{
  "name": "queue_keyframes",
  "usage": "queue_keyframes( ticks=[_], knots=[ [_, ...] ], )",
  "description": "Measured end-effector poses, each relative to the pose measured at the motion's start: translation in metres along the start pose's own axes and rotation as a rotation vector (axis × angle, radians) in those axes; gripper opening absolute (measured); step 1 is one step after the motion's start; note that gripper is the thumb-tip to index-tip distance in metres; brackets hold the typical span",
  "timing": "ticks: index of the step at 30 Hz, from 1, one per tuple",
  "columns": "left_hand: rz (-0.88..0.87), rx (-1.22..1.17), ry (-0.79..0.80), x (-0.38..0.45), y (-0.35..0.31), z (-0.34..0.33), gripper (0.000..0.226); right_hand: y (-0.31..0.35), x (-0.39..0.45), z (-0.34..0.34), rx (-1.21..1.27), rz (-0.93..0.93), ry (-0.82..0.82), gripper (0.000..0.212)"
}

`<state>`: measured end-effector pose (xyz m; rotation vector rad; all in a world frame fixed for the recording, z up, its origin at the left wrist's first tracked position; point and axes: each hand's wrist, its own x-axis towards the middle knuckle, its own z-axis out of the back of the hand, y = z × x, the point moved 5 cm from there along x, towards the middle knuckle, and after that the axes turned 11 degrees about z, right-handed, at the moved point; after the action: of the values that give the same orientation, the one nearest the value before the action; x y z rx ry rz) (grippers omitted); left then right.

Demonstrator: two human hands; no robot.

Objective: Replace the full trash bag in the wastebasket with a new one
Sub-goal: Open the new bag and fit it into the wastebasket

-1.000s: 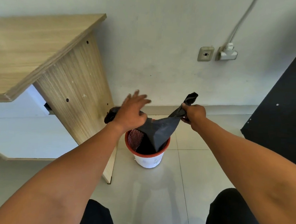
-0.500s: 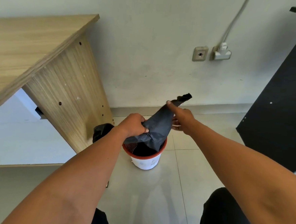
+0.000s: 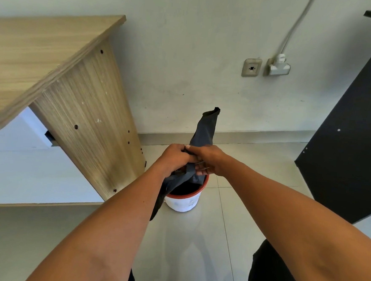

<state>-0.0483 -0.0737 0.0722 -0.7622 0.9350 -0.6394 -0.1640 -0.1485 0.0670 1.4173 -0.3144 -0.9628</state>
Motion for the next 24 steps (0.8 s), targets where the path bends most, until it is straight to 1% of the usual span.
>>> queue_keyframes(
  ticks=[2,3,6,9,12,14,18,21,24],
  knots=[
    [0.051,-0.148,0.088,-0.005,0.000,-0.001,0.018,0.002,-0.001,0.001,0.026,0.036,-0.019,0.050],
    [0.071,-0.219,0.125,-0.007,0.001,-0.001,0.019,0.002,0.000,0.003,0.044,0.055,-0.033,0.047],
    [0.096,-0.346,0.149,-0.005,0.005,0.005,0.023,0.001,0.000,0.003,0.104,0.066,-0.047,0.039],
    [0.075,-0.334,0.108,-0.002,0.009,0.010,0.014,0.003,-0.002,-0.002,0.135,0.073,0.008,0.033],
    [0.058,-0.292,0.085,0.003,0.016,0.012,0.018,0.005,-0.002,-0.008,0.147,0.093,0.052,0.033],
    [0.055,-0.248,0.047,0.007,0.020,0.014,0.020,0.004,0.000,-0.010,0.129,0.111,0.042,0.033],
    [0.036,-0.283,0.010,0.008,0.023,0.015,0.021,-0.002,0.005,-0.010,0.178,0.122,-0.009,0.020],
    [0.027,-0.312,0.052,0.005,0.022,0.014,0.033,-0.004,0.005,-0.011,0.256,0.105,-0.007,0.016],
    [0.007,-0.230,0.094,0.004,0.022,0.012,0.042,-0.007,0.006,-0.010,0.343,0.064,-0.041,0.020]
  ],
)
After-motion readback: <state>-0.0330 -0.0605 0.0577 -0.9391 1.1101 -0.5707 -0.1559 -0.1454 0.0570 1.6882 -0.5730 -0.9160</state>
